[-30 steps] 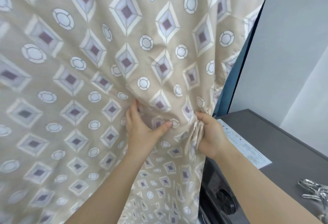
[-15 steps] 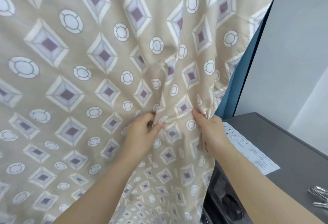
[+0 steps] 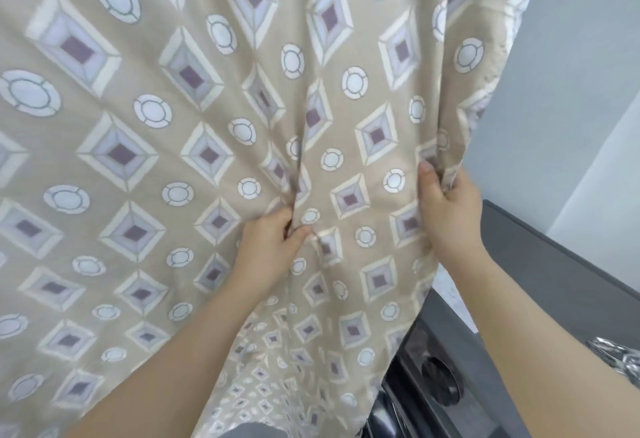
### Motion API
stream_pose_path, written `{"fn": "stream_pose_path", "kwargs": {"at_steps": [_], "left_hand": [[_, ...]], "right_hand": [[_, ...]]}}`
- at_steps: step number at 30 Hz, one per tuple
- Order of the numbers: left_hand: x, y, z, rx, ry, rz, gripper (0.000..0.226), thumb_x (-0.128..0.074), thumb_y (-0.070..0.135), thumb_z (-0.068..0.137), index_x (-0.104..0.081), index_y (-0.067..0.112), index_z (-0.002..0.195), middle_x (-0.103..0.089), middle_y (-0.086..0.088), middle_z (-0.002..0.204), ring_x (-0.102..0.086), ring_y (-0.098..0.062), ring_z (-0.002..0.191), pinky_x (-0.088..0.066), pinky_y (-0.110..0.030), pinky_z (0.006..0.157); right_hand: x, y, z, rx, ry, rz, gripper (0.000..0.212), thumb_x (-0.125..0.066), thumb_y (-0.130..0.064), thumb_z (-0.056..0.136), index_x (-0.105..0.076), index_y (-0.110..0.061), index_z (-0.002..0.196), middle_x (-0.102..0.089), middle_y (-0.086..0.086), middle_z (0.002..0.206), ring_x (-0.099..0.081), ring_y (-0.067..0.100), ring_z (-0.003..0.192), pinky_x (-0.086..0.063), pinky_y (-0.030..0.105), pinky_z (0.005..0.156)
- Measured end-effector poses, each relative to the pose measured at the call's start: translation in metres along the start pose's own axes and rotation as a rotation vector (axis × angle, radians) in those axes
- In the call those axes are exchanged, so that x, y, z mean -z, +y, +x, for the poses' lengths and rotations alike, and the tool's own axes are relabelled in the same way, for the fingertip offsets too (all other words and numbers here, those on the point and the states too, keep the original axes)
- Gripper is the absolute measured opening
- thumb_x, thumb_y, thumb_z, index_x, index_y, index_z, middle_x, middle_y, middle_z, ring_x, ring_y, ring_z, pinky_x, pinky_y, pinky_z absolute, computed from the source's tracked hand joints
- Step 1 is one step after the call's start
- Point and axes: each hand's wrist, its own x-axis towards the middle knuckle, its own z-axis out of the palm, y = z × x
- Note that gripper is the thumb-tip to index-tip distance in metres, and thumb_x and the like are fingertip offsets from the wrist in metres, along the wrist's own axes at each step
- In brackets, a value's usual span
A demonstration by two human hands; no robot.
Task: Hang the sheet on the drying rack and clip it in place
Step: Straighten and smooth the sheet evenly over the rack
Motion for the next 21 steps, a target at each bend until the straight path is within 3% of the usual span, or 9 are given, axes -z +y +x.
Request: {"fn": "stream_pose_path", "kwargs": {"at_steps": [3, 6, 8, 12, 17, 19, 21], "left_hand": [[-0.007, -0.001, -0.004, -0.013, -0.036, 0.091, 0.045, -0.069, 0.020, 0.082, -0.033, 0.024, 0.054, -0.041, 0.008, 0.052, -0.041, -0.012, 0.054, -0.027, -0.023, 0.050], [-0.014, -0.005, -0.004, -0.021, -0.109, 0.090, 0.048, -0.070, 0.018, 0.081, -0.031, 0.025, 0.054, -0.038, 0.009, 0.050, -0.037, -0.005, 0.050, -0.030, -0.018, 0.048], [-0.019, -0.011, -0.006, 0.004, -0.175, 0.105, 0.044, -0.070, 0.019, 0.081, -0.034, 0.023, 0.056, -0.038, 0.008, 0.051, -0.036, -0.003, 0.050, -0.031, -0.018, 0.049], [-0.031, -0.026, -0.016, 0.058, -0.268, 0.152, 0.029, -0.069, 0.022, 0.083, -0.047, 0.014, 0.066, -0.042, 0.007, 0.056, -0.045, -0.013, 0.059, -0.029, -0.021, 0.052], [-0.044, -0.033, -0.028, 0.093, -0.304, 0.164, 0.023, -0.067, 0.024, 0.084, -0.060, 0.002, 0.085, -0.063, -0.007, 0.076, -0.058, -0.022, 0.077, -0.044, -0.025, 0.064], [-0.050, -0.034, -0.035, 0.104, -0.326, 0.163, 0.020, -0.067, 0.023, 0.084, -0.058, 0.005, 0.082, -0.057, 0.001, 0.068, -0.055, -0.019, 0.073, -0.036, -0.015, 0.053], [-0.054, -0.036, -0.046, 0.102, -0.360, 0.155, 0.017, -0.066, 0.021, 0.084, -0.060, 0.005, 0.087, -0.055, 0.002, 0.070, -0.054, -0.017, 0.075, -0.030, -0.020, 0.053]], "right_hand": [[0.007, 0.014, -0.001, 0.003, -0.032, -0.086, 0.017, -0.047, -0.029, 0.097, -0.054, -0.026, 0.081, -0.055, -0.013, 0.073, -0.053, 0.008, 0.077, -0.034, 0.017, 0.061], [0.010, 0.026, -0.005, -0.044, -0.054, -0.139, 0.016, -0.046, -0.030, 0.097, -0.059, -0.021, 0.092, -0.057, -0.013, 0.074, -0.055, 0.007, 0.075, -0.035, 0.007, 0.055], [0.010, 0.033, -0.009, -0.100, -0.078, -0.137, 0.022, -0.046, -0.030, 0.097, -0.061, -0.014, 0.095, -0.060, -0.004, 0.078, -0.055, 0.003, 0.071, -0.037, 0.002, 0.054], [0.010, 0.052, -0.020, -0.162, -0.103, -0.159, 0.023, -0.046, -0.032, 0.096, -0.060, -0.014, 0.093, -0.061, -0.002, 0.081, -0.059, 0.019, 0.087, -0.043, 0.028, 0.075], [0.009, 0.064, -0.030, -0.208, -0.137, -0.259, 0.028, -0.044, -0.031, 0.097, -0.059, -0.007, 0.093, -0.062, 0.006, 0.086, -0.053, 0.022, 0.086, -0.037, 0.031, 0.074], [0.011, 0.066, -0.033, -0.232, -0.152, -0.292, 0.029, -0.044, -0.032, 0.096, -0.057, -0.008, 0.086, -0.060, 0.005, 0.081, -0.053, 0.023, 0.083, -0.036, 0.031, 0.070], [0.014, 0.070, -0.039, -0.273, -0.193, -0.310, 0.031, -0.044, -0.032, 0.096, -0.054, -0.009, 0.079, -0.056, 0.003, 0.073, -0.053, 0.023, 0.078, -0.037, 0.031, 0.062]]}}
